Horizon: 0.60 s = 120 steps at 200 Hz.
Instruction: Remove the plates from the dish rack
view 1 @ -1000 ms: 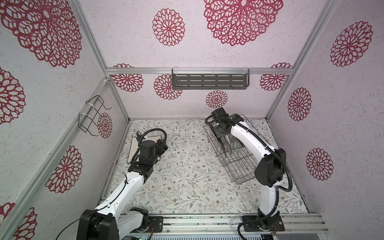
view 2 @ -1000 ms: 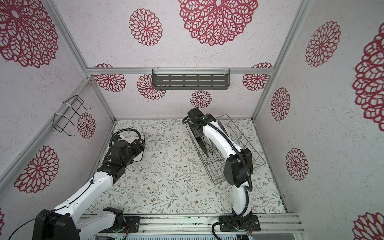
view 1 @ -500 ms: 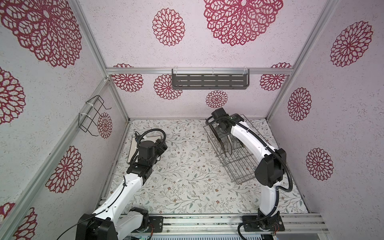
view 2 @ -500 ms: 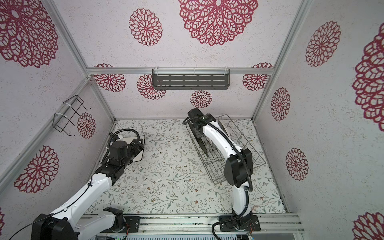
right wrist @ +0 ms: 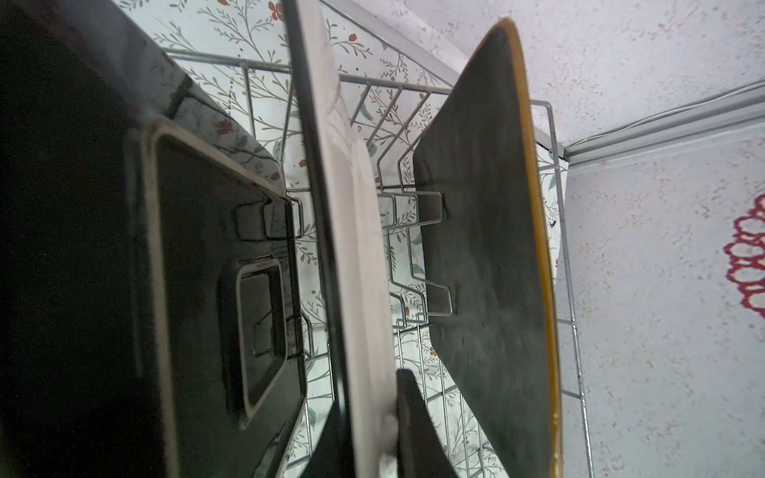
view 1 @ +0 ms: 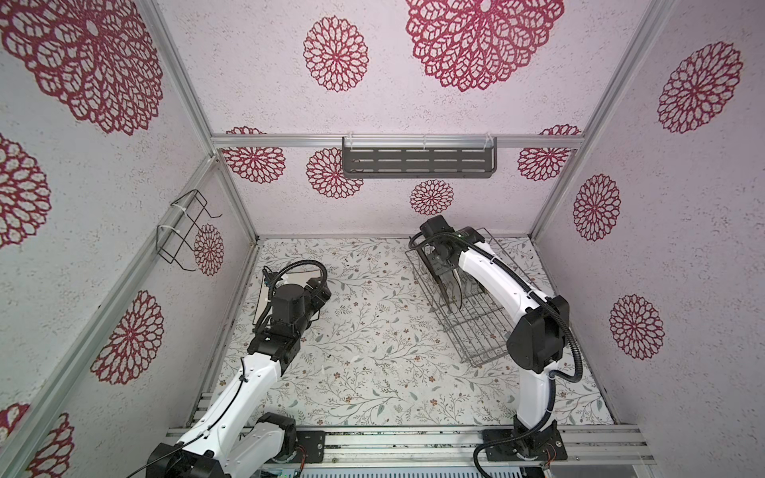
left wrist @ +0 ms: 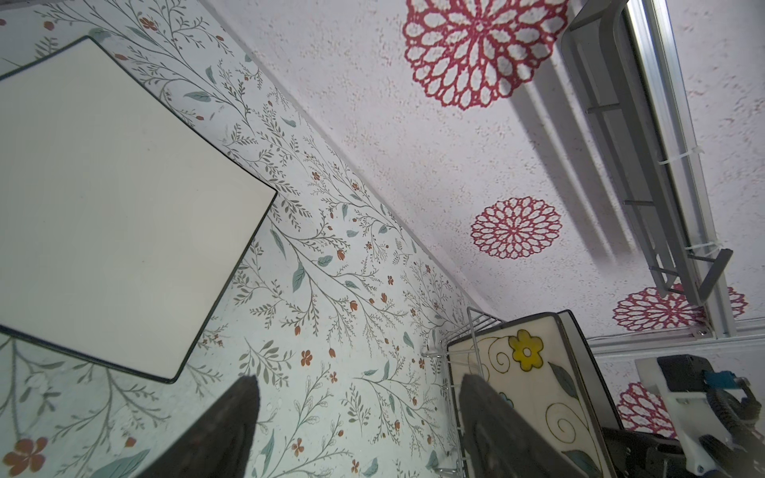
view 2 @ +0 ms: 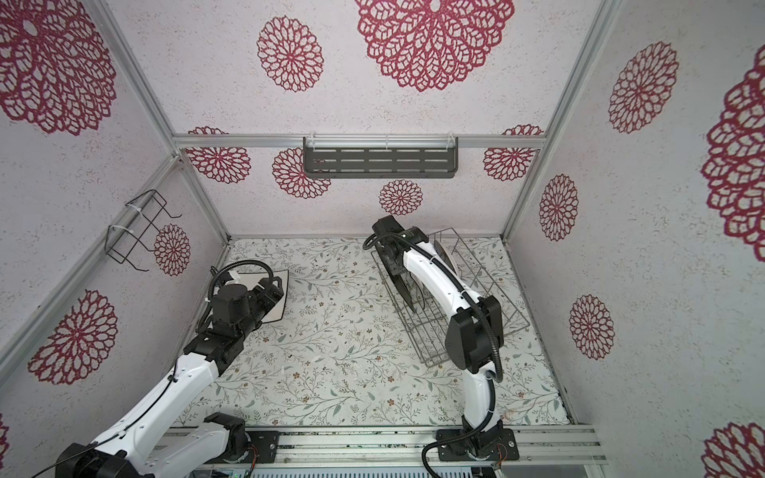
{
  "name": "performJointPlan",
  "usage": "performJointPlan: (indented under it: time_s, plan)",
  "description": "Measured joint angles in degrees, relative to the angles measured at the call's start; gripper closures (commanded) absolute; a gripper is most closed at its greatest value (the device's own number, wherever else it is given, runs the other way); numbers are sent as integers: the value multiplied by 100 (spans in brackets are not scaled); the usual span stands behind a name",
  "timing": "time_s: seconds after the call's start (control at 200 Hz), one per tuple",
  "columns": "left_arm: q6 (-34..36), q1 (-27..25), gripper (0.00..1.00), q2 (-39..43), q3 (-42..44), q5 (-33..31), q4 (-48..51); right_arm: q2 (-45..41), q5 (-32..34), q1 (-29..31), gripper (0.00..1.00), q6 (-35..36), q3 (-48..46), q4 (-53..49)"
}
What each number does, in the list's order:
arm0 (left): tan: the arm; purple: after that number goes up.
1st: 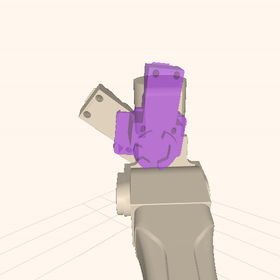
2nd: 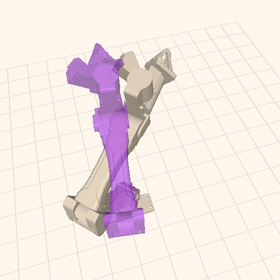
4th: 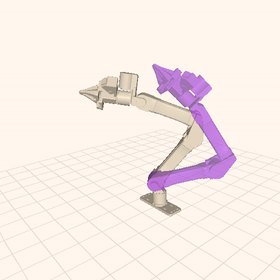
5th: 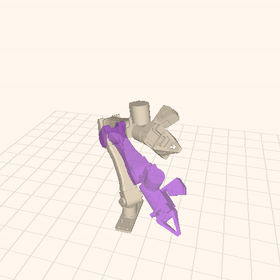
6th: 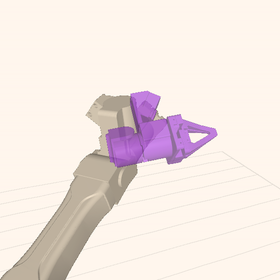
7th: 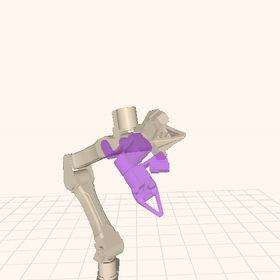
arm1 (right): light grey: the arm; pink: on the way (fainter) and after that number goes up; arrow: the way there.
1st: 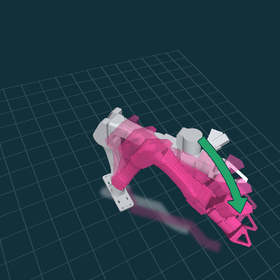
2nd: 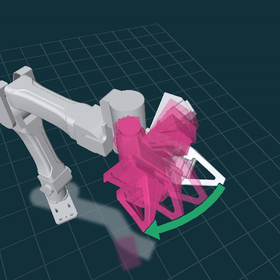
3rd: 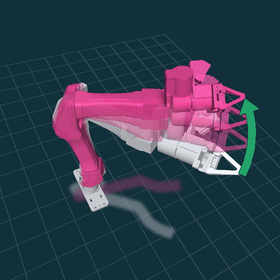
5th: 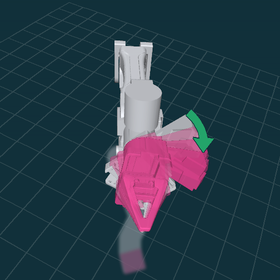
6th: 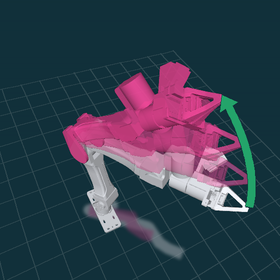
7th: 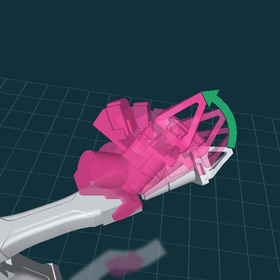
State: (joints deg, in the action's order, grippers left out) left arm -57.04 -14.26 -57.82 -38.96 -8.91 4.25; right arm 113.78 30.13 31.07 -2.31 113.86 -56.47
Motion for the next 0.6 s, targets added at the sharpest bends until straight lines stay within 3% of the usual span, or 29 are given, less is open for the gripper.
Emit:
performJointPlan:
  time_s: [0.601]
  plan:
    - [-35, -13, 19, 138, 50, 2, 28, -734, 291, 229, 100, -85, -11, -317]
